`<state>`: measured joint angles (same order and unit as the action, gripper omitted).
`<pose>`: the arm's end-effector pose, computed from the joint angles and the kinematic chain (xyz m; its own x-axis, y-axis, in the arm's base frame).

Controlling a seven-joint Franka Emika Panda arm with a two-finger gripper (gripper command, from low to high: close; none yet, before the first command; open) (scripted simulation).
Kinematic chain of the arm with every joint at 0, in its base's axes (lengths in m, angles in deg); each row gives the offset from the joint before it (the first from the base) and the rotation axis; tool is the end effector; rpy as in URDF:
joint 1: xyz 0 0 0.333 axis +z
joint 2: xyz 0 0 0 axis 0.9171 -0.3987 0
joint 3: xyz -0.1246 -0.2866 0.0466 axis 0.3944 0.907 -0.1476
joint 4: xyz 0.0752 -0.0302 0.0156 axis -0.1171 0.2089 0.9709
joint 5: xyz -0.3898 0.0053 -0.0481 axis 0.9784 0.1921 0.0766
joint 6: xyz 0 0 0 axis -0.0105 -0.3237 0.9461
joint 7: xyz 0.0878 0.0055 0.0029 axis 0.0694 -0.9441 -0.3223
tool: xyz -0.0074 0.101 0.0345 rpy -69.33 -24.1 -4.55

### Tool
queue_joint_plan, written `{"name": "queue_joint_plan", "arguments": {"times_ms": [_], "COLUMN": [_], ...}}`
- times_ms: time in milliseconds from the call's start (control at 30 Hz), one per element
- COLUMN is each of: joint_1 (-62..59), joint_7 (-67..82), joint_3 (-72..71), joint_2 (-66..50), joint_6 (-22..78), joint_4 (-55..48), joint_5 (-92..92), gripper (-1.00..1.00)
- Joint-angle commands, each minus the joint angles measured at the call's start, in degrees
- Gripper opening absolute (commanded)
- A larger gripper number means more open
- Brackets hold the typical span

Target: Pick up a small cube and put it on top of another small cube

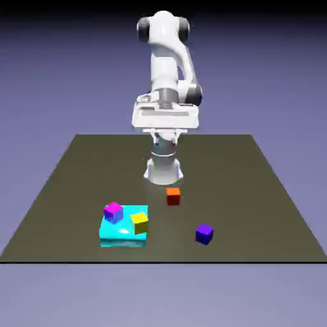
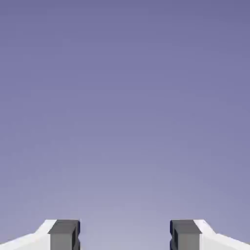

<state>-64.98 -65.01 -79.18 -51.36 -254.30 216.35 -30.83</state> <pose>0.3985 0.0128 0.4483 0.5747 -0.6349 0.5164 -0.4573 -0.7724 -0.4407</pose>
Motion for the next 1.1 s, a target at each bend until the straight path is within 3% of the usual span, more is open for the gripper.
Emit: {"name": "queue_joint_plan", "arguments": {"times_ms": [0, 733, 967, 1000, 1067], "joint_1": [0.7, 15.9, 16.9, 16.9, 16.7], "joint_7": [0.9, 19.7, 17.6, 17.6, 18.2], "joint_3": [-0.1, -3.3, -1.0, -1.0, -1.5], "joint_2": [-2.1, -47.8, -57.4, -57.4, -55.3], "joint_6": [1.5, 33.7, 25.1, 25.1, 27.2], "joint_4": [-1.1, -26.2, -26.4, -26.4, -26.5], "joint_5": [0.6, 13.8, 17.0, 17.0, 16.3], "gripper": [0.00, 0.00, 0.00, -1.00, -1.00]}}
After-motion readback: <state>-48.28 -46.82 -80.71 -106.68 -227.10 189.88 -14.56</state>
